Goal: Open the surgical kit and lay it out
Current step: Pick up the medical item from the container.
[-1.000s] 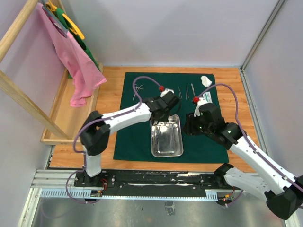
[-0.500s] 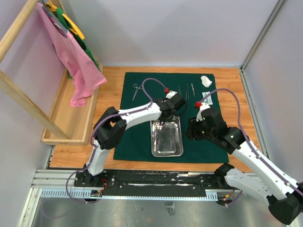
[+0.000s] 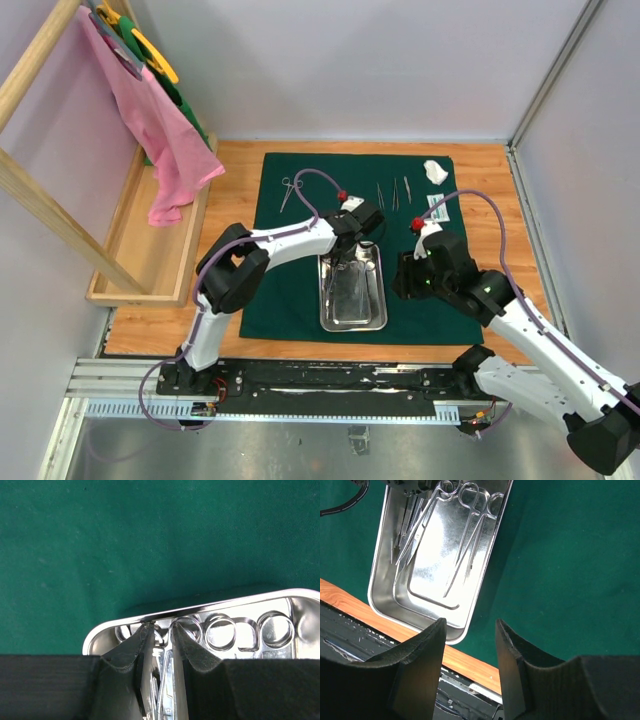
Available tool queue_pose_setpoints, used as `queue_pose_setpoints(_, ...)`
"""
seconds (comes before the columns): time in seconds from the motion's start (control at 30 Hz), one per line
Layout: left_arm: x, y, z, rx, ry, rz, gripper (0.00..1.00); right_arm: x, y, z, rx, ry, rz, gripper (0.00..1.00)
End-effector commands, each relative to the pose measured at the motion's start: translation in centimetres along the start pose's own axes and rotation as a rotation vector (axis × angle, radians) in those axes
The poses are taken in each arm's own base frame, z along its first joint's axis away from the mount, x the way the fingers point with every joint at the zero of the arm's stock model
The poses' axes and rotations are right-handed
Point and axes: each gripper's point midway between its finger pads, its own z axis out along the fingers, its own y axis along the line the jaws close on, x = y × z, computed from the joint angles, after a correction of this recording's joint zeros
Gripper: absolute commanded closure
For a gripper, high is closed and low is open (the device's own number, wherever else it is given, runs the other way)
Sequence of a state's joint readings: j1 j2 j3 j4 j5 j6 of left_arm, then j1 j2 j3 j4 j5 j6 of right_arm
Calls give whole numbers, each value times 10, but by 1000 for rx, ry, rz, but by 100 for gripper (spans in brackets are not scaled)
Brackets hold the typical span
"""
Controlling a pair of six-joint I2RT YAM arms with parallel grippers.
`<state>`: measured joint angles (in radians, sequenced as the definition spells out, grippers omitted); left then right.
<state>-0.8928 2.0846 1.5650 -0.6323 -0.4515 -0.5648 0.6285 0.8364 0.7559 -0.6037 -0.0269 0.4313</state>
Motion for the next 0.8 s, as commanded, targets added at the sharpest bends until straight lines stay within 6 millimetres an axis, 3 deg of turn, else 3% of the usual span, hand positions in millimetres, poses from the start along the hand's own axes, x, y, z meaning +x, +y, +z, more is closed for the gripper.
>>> queue_pose_setpoints(0.0, 7, -1, 12, -9, 11, 7, 74, 1, -4, 3, 10, -2, 27, 55)
queue_pose_setpoints(0.47, 27, 1, 17, 1, 63, 25, 74, 7, -4, 11, 5, 18, 33, 55)
queue_pose_setpoints(0.63, 27, 1, 18, 7, 60, 40, 60, 9, -3, 14, 0, 23, 37, 55)
queue_pose_setpoints(0.7, 30, -1, 22, 9, 69, 47, 64, 10, -3, 15, 0, 25, 38, 55)
queue_pose_setpoints(0.77, 32, -1, 25, 7, 76, 52, 75, 10, -3, 14, 0, 23, 36, 55)
